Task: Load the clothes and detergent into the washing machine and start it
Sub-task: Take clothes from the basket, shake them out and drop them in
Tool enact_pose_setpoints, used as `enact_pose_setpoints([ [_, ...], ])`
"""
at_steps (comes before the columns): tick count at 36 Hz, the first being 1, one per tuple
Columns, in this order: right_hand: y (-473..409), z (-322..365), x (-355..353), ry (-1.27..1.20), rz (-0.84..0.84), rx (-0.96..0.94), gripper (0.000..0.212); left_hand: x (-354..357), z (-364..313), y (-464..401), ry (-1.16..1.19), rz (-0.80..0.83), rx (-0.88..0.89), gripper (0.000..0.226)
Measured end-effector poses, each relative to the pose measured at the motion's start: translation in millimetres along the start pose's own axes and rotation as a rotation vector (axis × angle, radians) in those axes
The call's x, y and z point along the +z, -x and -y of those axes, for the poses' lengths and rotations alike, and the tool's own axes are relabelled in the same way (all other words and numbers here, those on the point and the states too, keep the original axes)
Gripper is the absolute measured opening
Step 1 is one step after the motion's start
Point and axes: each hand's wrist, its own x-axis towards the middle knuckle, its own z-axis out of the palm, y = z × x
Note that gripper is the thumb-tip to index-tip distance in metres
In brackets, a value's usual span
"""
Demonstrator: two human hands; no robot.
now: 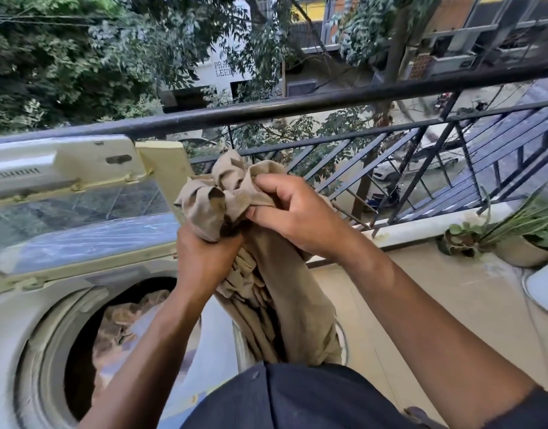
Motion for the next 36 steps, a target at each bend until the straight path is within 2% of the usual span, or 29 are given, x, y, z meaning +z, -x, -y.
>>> enact_pose_setpoints([
  [1, 3, -3, 1, -0.025, -0.052, -0.027, 0.004, -2, 2, -3, 0.014, -0.015, -0.003, 0.028],
  [2, 7, -6, 4, -0.056, -0.117, -0.049, 0.005, -3, 3, -5, 0.034, -0.031, -0.004, 0.028],
  [4, 15, -14, 7, -0.111, -0.266, -0.083, 0.020, -9, 5, -6, 0.086, -0.069, -0.011, 0.028],
  [6, 20, -25, 6, -0.091, -0.428, -0.088, 0.025, -15, 4, -6, 0.168, -0.115, -0.023, 0.034],
  [9, 28, -60, 2, 0.034, -0.672, 0.035, 0.032, -20, -2, -6, 0.257, -0.139, 0.005, 0.040],
  [11, 32, -95, 1, 0.123, -0.736, 0.199, 0.036, -21, -9, -5, 0.291, -0.126, 0.023, 0.037],
  [13, 35, -131, 0, 0.173, -0.662, 0.371, 0.042, -24, -17, -5, 0.313, -0.115, 0.040, 0.038],
  [15, 38, -159, 3, 0.170, -0.455, 0.497, 0.050, -28, -24, -6, 0.327, -0.117, 0.058, 0.040],
  [18, 41, -188, 12, 0.184, -0.223, 0.534, 0.049, -33, -37, -5, 0.359, -0.134, 0.081, 0.042],
  [21, 39, -205, 16, 0.164, -0.176, 0.583, 0.037, -39, -44, -7, 0.425, -0.186, 0.098, 0.046],
  [24, 38, -210, 14, 0.068, -0.170, 0.687, 0.023, -45, -45, -10, 0.446, -0.240, 0.104, 0.073],
  [25, 40, -210, 13, 0.022, -0.127, 0.697, 0.028, -47, -44, -11, 0.451, -0.255, 0.101, 0.081],
  [27, 44, -216, 11, 0.009, 0.002, 0.685, 0.052, -49, -41, -12, 0.459, -0.265, 0.088, 0.084],
  [28, 48, -216, 11, 0.009, 0.059, 0.674, 0.058, -48, -40, -12, 0.458, -0.264, 0.085, 0.082],
  [29, 52, -217, 11, 0.012, 0.099, 0.659, 0.054, -48, -39, -12, 0.452, -0.266, 0.083, 0.077],
  [32, 60, -219, 15, 0.096, 0.086, 0.608, 0.021, -46, -39, -12, 0.424, -0.277, 0.080, 0.052],
  [34, 64, -224, 14, 0.196, 0.013, 0.596, 0.020, -45, -39, -12, 0.411, -0.286, 0.080, 0.045],
  [36, 66, -221, 9, 0.303, -0.114, 0.588, 0.031, -46, -37, -11, 0.404, -0.293, 0.072, 0.043],
])
